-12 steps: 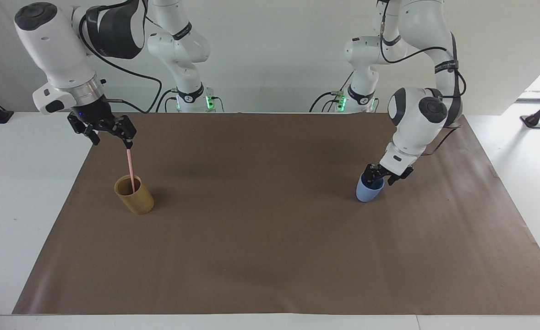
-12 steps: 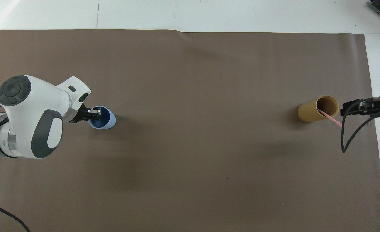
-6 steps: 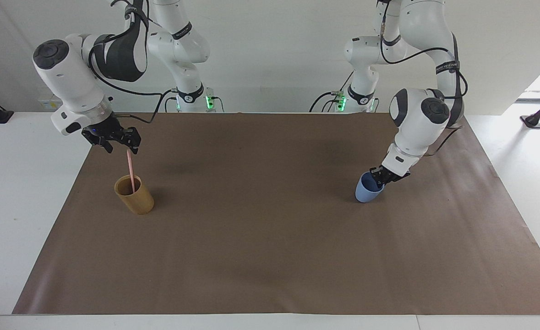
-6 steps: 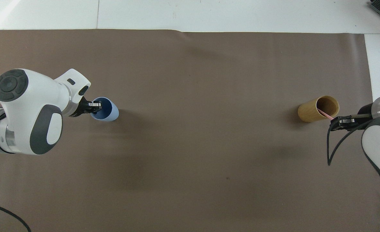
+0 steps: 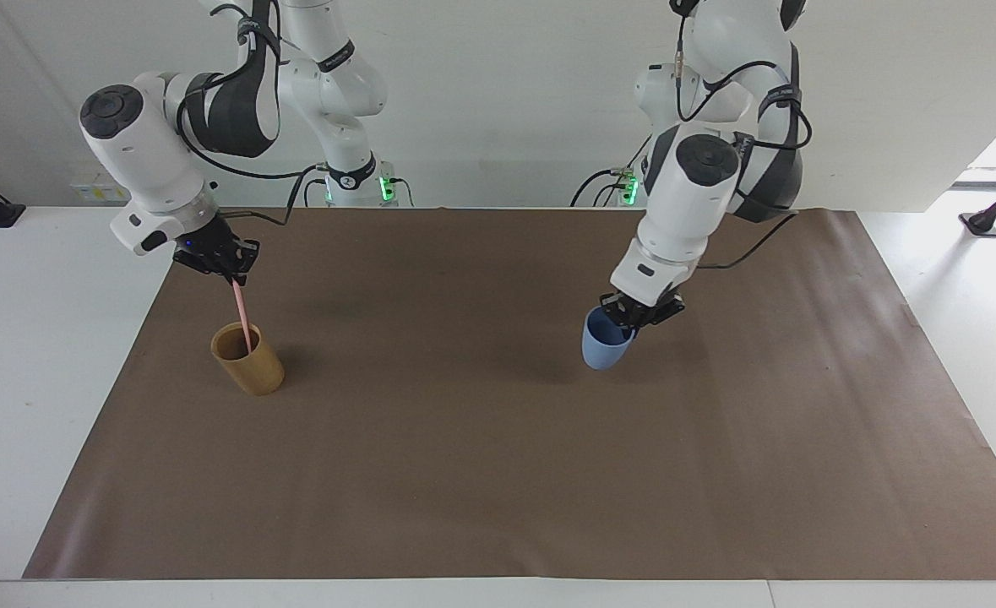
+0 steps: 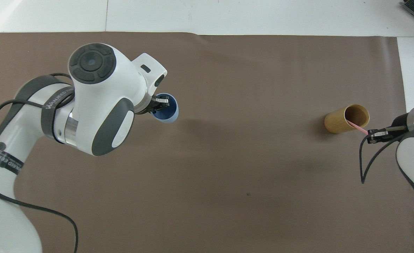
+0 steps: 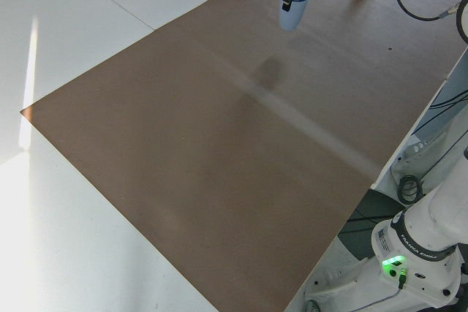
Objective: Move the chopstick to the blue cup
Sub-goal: 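Slide the blue cup toward the table center while the right gripper lifts the stick, then carry the pink stick over the blue cup while the left gripper withdraws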
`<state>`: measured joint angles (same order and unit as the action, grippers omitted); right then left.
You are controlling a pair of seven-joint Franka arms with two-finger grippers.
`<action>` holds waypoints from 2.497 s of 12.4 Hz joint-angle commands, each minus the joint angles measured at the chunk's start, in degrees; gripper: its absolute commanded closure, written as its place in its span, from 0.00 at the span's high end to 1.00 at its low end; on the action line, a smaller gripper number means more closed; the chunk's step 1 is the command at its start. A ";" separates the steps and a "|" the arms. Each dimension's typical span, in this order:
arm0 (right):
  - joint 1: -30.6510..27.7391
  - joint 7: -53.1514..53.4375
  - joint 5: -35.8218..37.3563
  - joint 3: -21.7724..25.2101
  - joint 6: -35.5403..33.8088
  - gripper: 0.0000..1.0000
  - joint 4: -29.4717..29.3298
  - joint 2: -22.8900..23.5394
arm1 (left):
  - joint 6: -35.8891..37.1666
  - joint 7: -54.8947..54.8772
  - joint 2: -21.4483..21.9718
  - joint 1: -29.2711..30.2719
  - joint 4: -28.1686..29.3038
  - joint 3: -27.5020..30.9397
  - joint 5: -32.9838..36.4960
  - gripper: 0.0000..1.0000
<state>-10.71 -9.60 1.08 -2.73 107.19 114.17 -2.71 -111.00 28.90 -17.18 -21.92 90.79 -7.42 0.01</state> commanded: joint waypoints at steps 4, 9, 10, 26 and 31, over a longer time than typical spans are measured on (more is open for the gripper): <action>-0.63 -1.21 -1.08 -0.35 -7.05 0.00 -6.75 -1.41 | -2.80 8.18 -8.21 -9.44 -6.42 0.83 0.34 0.00; -0.54 1.16 -3.00 -0.70 -16.48 0.00 -15.46 -2.21 | -6.68 14.60 -11.82 -13.94 -6.24 0.83 0.78 0.00; -0.45 1.86 -5.19 -0.79 -17.62 0.00 -16.34 -2.21 | -6.68 14.69 -12.08 -13.85 -6.24 0.83 0.70 0.00; 16.93 55.62 -26.83 -4.74 -19.92 0.00 -17.49 -3.00 | 1.92 5.67 3.18 2.82 0.94 1.44 1.05 1.00; 24.58 59.61 -27.10 -4.74 -11.05 0.00 -15.12 1.12 | 7.46 -18.30 10.49 18.11 4.83 1.36 0.26 1.00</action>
<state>11.53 48.46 -24.53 -7.67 93.12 98.23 -3.62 -104.76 17.81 -9.45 -8.51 92.96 -5.24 0.35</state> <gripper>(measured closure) 0.916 0.000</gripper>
